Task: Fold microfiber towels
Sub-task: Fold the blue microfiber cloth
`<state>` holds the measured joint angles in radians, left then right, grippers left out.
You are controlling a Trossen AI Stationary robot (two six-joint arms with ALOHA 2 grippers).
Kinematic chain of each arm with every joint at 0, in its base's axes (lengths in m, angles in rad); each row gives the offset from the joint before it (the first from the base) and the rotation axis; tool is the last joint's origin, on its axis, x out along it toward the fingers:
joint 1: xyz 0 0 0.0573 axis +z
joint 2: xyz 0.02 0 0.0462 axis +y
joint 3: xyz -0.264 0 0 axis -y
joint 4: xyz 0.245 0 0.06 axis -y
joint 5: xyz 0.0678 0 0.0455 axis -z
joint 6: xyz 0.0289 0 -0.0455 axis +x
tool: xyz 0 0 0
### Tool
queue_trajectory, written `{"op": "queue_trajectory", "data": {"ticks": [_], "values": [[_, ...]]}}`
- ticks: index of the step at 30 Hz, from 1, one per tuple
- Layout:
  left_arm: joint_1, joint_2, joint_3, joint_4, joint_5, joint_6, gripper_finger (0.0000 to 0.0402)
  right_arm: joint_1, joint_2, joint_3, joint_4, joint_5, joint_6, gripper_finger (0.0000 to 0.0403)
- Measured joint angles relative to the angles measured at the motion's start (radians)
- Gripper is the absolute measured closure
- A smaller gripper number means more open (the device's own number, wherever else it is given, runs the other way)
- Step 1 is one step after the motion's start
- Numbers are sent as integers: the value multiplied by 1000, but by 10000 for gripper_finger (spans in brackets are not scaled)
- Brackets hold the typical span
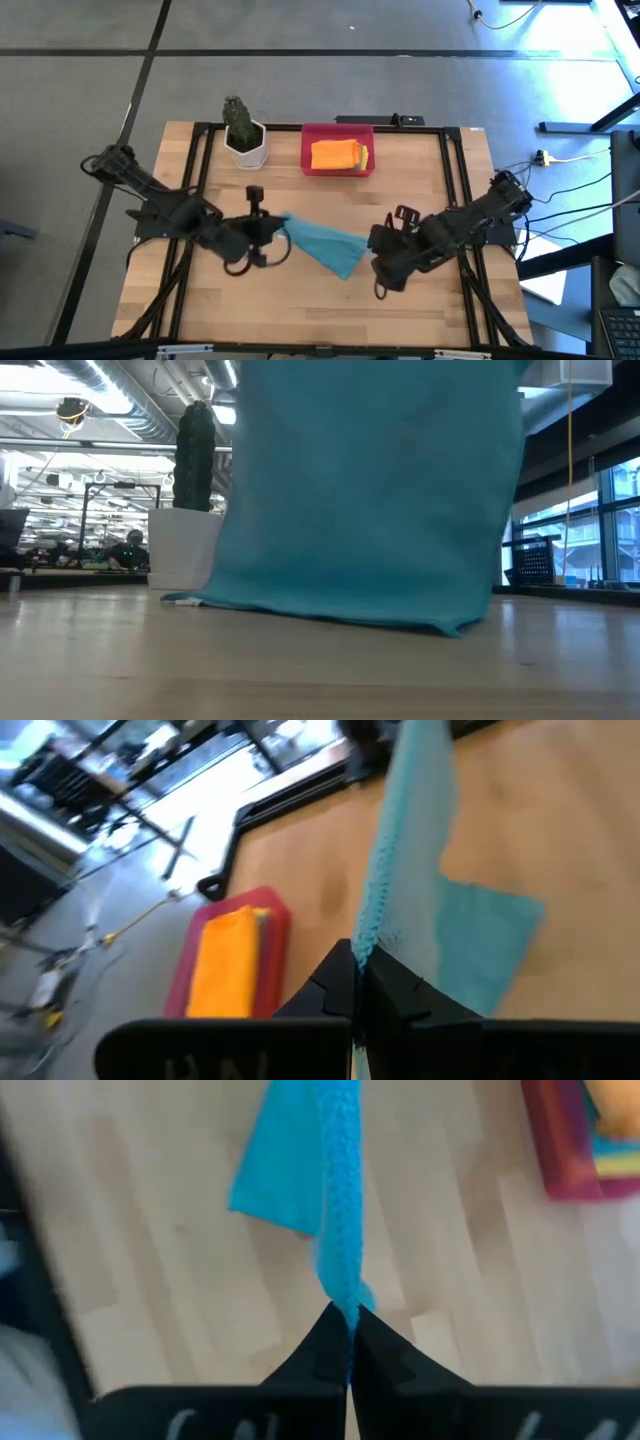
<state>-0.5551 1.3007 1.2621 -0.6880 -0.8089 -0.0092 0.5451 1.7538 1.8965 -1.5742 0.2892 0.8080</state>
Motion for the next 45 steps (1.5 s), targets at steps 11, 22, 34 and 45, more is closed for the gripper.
{"op": "queue_trajectory", "data": {"ticks": [11,22,34,45], "values": [[-207,1,200,-90,60,-154,401,89,-2,240,6,137,-52,401],[13,1,165,-462,113,-424,401,-109,-1,77,9,72,-79,402],[298,2,53,-454,121,-268,401,-253,0,-23,5,158,-157,402],[155,-1,261,-463,372,-243,401,-145,0,242,-1,16,-198,402]]}}
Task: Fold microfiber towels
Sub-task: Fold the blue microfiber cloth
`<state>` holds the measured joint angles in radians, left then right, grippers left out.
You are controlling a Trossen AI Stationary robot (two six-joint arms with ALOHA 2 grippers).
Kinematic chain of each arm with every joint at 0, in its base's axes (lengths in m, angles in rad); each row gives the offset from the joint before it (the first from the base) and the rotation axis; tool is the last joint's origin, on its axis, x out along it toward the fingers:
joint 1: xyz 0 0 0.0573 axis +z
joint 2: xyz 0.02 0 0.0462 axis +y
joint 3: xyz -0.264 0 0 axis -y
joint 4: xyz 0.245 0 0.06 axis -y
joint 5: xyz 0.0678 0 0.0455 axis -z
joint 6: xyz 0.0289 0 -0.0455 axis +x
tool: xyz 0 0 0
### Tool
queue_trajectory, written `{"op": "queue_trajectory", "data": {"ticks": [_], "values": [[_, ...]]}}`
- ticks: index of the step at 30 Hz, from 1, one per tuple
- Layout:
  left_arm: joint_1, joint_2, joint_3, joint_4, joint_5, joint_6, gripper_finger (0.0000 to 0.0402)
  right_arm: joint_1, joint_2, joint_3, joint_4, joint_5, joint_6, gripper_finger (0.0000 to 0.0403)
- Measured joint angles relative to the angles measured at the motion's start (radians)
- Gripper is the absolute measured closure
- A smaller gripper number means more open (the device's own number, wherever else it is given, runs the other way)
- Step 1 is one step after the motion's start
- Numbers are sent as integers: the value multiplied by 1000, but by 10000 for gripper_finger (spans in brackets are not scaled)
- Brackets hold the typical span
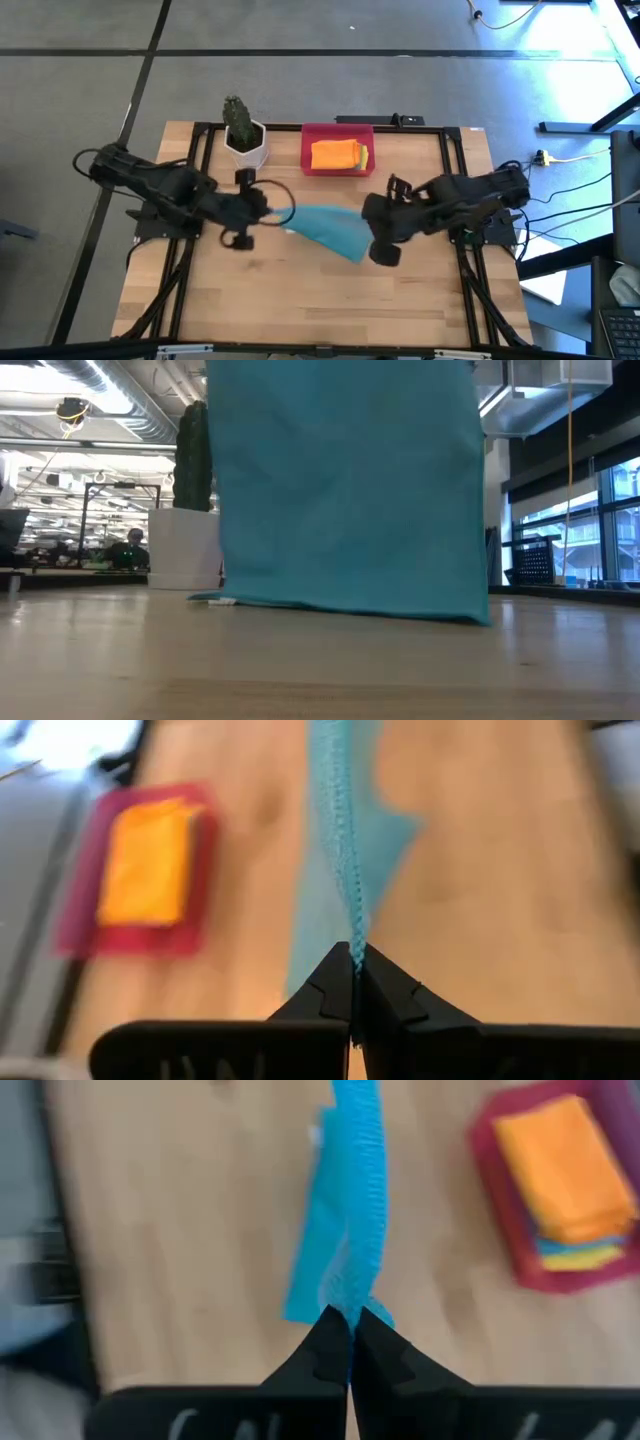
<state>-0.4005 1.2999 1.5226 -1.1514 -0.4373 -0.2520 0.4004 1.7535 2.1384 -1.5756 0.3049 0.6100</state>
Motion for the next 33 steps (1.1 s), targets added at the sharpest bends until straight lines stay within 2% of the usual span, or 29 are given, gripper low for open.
{"op": "queue_trajectory", "data": {"ticks": [4,7,9,12,16,20,23,29,33], "values": [[-105,0,100,12,81,-17,401,69,0,102,7,-31,10,402],[-182,1,175,31,91,-37,401,118,0,170,21,-30,11,402],[-225,1,224,35,73,-52,401,144,0,211,26,-25,10,402],[-264,1,270,35,-8,-56,401,165,-20,208,59,10,-5,402],[-241,3,278,-9,-27,-79,401,160,-26,208,23,38,19,402],[-157,5,219,-80,-20,-124,401,121,-25,193,6,50,40,402],[-82,5,131,-98,24,-134,401,89,-24,132,6,41,43,402],[31,6,-74,-54,65,-106,402,21,-21,-117,21,7,58,402],[87,6,-209,27,92,-60,402,-2,-23,-307,115,-20,14,402]]}}
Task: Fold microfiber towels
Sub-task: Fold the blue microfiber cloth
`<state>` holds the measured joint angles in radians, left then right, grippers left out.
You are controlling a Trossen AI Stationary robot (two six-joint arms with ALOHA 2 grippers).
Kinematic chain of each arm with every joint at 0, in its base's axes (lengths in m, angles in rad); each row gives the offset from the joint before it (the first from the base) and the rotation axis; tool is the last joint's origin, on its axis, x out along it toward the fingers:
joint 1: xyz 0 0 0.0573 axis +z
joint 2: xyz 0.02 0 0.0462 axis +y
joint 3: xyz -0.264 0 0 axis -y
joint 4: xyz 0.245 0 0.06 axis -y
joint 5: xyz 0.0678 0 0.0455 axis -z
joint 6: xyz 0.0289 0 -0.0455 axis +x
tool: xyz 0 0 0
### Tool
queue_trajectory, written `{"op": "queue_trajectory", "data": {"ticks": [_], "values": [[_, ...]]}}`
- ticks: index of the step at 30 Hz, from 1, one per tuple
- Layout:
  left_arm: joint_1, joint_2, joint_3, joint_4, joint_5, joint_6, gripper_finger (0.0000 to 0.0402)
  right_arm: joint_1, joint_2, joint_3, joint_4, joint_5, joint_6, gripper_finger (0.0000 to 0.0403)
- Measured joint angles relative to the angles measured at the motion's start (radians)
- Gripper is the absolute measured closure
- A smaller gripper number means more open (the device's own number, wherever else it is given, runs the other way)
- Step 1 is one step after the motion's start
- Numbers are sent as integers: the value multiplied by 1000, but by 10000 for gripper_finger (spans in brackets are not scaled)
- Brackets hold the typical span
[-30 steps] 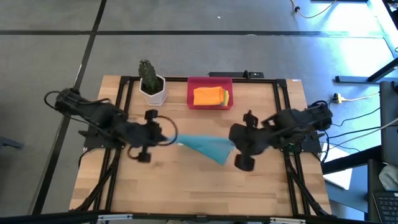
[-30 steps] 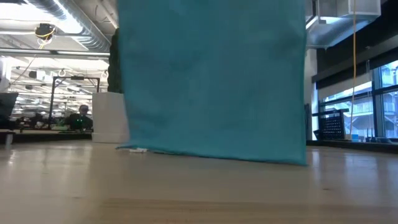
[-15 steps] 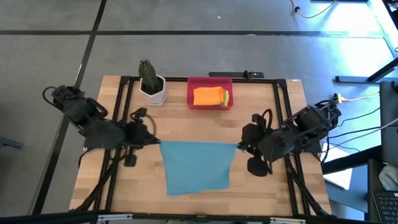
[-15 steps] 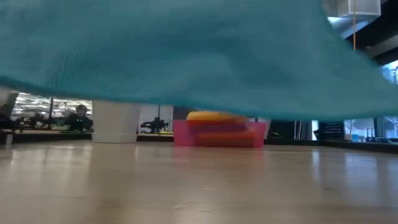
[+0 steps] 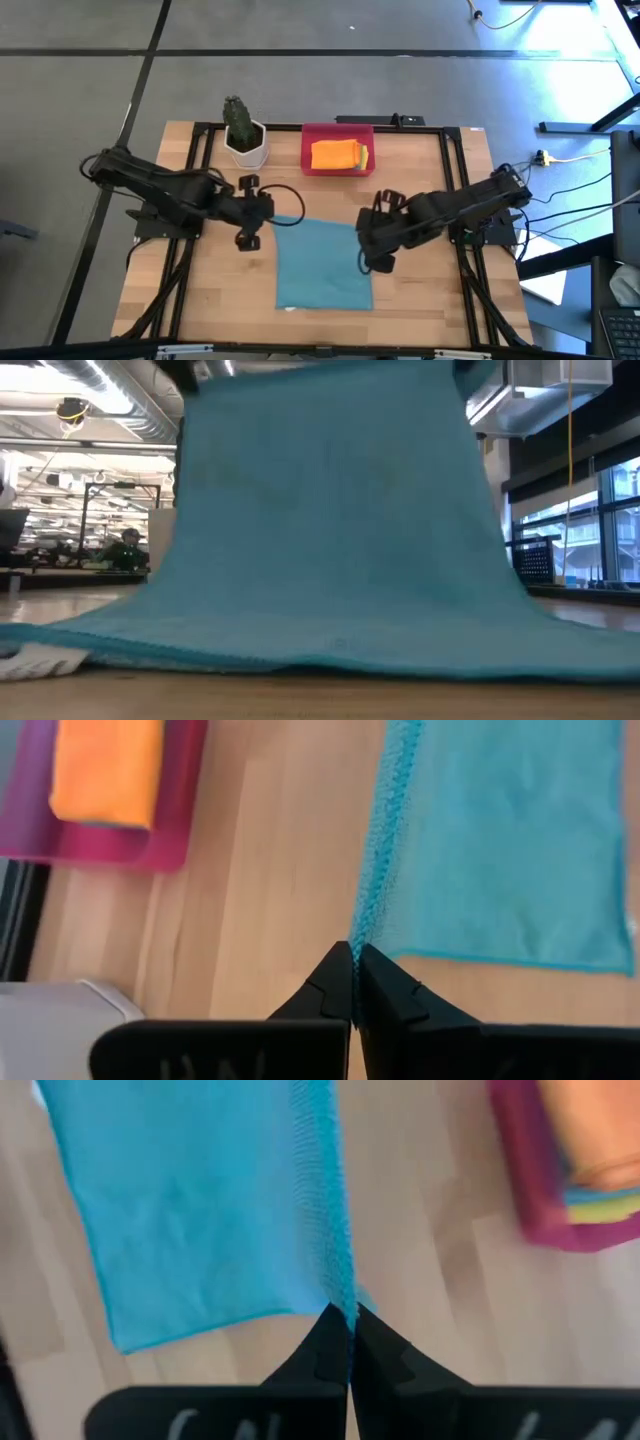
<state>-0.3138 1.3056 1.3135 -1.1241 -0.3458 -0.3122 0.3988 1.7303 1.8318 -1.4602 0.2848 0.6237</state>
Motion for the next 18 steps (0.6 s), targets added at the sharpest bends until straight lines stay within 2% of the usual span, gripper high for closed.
{"op": "queue_trajectory", "data": {"ticks": [3,8,18], "values": [[32,0,-102,81,6,34,401,-20,-24,-133,122,-45,-47,402],[96,0,-237,218,43,96,401,-65,-92,-322,260,-55,-58,403],[236,0,-316,368,5,249,401,-188,-183,-625,383,43,-72,403]]}}
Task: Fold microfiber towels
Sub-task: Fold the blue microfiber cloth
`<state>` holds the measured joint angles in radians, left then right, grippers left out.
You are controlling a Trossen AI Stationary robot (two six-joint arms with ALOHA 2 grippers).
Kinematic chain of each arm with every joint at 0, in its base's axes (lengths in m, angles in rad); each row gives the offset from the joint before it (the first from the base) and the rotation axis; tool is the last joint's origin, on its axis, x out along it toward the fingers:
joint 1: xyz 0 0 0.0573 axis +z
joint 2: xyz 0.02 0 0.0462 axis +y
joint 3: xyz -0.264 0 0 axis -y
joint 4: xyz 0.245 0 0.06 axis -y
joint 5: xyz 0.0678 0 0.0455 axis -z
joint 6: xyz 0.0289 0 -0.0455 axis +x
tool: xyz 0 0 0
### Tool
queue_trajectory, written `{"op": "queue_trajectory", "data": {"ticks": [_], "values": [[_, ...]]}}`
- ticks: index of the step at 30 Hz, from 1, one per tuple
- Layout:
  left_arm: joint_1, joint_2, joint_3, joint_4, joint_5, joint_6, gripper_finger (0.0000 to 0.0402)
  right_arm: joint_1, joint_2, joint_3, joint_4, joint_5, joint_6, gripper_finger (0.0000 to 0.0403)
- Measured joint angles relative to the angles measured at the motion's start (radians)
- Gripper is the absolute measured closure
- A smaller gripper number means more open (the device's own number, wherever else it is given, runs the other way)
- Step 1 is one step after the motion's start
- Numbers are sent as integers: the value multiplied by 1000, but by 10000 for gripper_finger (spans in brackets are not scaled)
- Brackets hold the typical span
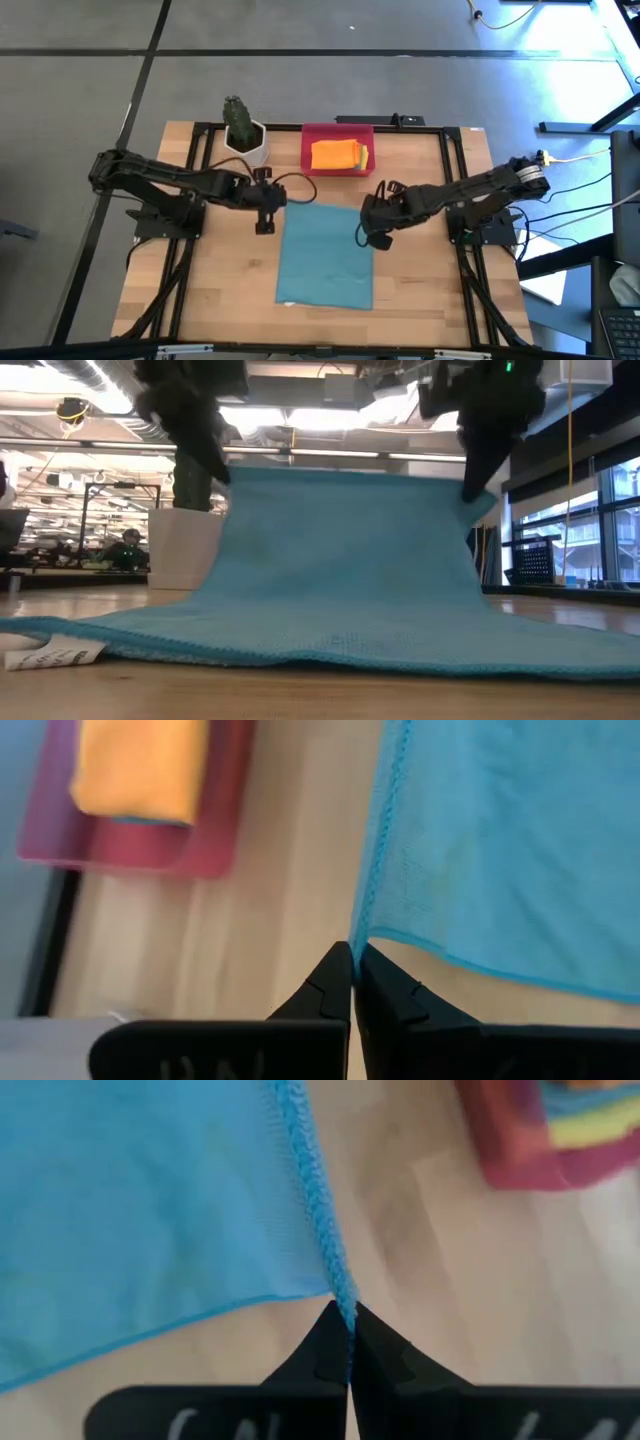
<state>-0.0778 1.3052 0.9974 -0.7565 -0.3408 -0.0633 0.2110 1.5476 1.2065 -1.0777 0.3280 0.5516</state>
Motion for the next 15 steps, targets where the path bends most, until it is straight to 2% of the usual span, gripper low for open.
{"op": "queue_trajectory", "data": {"ticks": [5,10,13,15], "values": [[85,-1,-9,28,-15,95,401,-64,-1,-52,-12,46,-40,403],[156,-1,-9,43,-60,154,401,-107,-1,-35,-40,166,-83,403],[190,0,-9,67,-41,172,401,-140,-1,-13,-30,168,-94,403],[196,0,-9,86,14,183,401,-149,-1,-12,-13,161,-112,403]]}}
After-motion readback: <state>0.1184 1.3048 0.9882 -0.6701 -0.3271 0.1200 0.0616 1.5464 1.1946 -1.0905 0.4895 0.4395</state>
